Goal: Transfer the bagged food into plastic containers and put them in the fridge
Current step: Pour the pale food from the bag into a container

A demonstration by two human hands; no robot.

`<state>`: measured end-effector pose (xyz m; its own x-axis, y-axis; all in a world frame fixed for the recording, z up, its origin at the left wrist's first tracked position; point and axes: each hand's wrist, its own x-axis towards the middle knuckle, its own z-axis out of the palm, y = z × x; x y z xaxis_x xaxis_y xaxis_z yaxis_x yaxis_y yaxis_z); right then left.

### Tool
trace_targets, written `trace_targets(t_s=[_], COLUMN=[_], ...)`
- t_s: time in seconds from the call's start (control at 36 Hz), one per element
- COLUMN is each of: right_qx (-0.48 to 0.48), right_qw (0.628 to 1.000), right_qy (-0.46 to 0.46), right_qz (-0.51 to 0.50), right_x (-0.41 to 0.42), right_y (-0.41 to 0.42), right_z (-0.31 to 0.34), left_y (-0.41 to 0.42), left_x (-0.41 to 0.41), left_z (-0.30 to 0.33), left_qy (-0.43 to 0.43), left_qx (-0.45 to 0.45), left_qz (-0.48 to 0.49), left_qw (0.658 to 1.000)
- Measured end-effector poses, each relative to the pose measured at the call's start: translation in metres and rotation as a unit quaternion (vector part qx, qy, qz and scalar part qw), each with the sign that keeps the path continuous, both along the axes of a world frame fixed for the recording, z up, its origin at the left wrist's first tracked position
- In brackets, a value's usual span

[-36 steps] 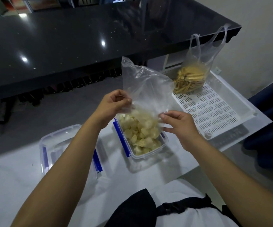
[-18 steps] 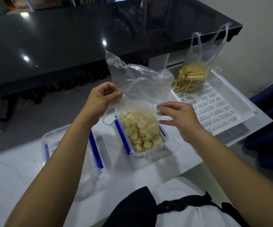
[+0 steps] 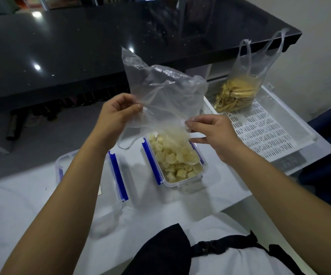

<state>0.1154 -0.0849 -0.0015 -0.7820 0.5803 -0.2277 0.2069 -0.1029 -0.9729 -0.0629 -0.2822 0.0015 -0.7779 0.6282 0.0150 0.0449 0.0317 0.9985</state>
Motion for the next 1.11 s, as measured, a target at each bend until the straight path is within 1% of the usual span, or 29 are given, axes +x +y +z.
trace_targets(t_s=[0.11,0.28,0.47,0.61,0.67,0.72,0.78,0.83,0.92,1.0,1.11], right_qx=[-0.006,0.018,0.029,0.046,0.059,0.06,0.076,0.093,0.092,0.076,0.111], right_qw=[1.0,1.0,0.999,0.996,0.997,0.997,0.995,0.992,0.992,0.991,0.982], right_qy=[-0.023,0.008,0.031,0.073,0.057,0.033,0.045,0.07,0.04,-0.004,-0.041], right_qz=[-0.004,0.015,0.006,-0.008,-0.014,-0.026,-0.04,-0.044,-0.075,-0.11,-0.144], right_x=[-0.005,-0.009,-0.013,-0.007,-0.003,0.004,0.015,0.028,0.045,0.064,0.101], right_y=[0.0,0.0,0.002,0.01,0.013,0.016,0.023,0.03,0.04,0.053,0.08], right_z=[0.003,0.012,0.024,0.039,0.042,0.044,0.047,0.053,0.051,0.041,0.033], left_y=[-0.002,-0.004,-0.003,-0.003,0.002,0.008,0.013,0.015,0.025,0.046,0.076], left_x=[0.003,0.003,0.007,0.012,0.015,0.018,0.023,0.03,0.047,0.069,0.1], left_z=[0.002,0.019,0.04,0.05,0.052,0.052,0.052,0.055,0.056,0.046,0.023], left_qy=[0.005,0.032,0.058,0.061,0.068,0.075,0.09,0.097,0.074,0.015,-0.035], left_qx=[-0.002,0.027,0.047,0.066,0.047,0.005,-0.022,-0.012,0.005,0.015,0.053], left_qz=[0.023,0.039,0.035,0.041,0.035,0.03,0.022,0.002,-0.031,-0.03,-0.022], left_qw=[1.0,0.998,0.997,0.995,0.996,0.997,0.995,0.995,0.997,0.999,0.998])
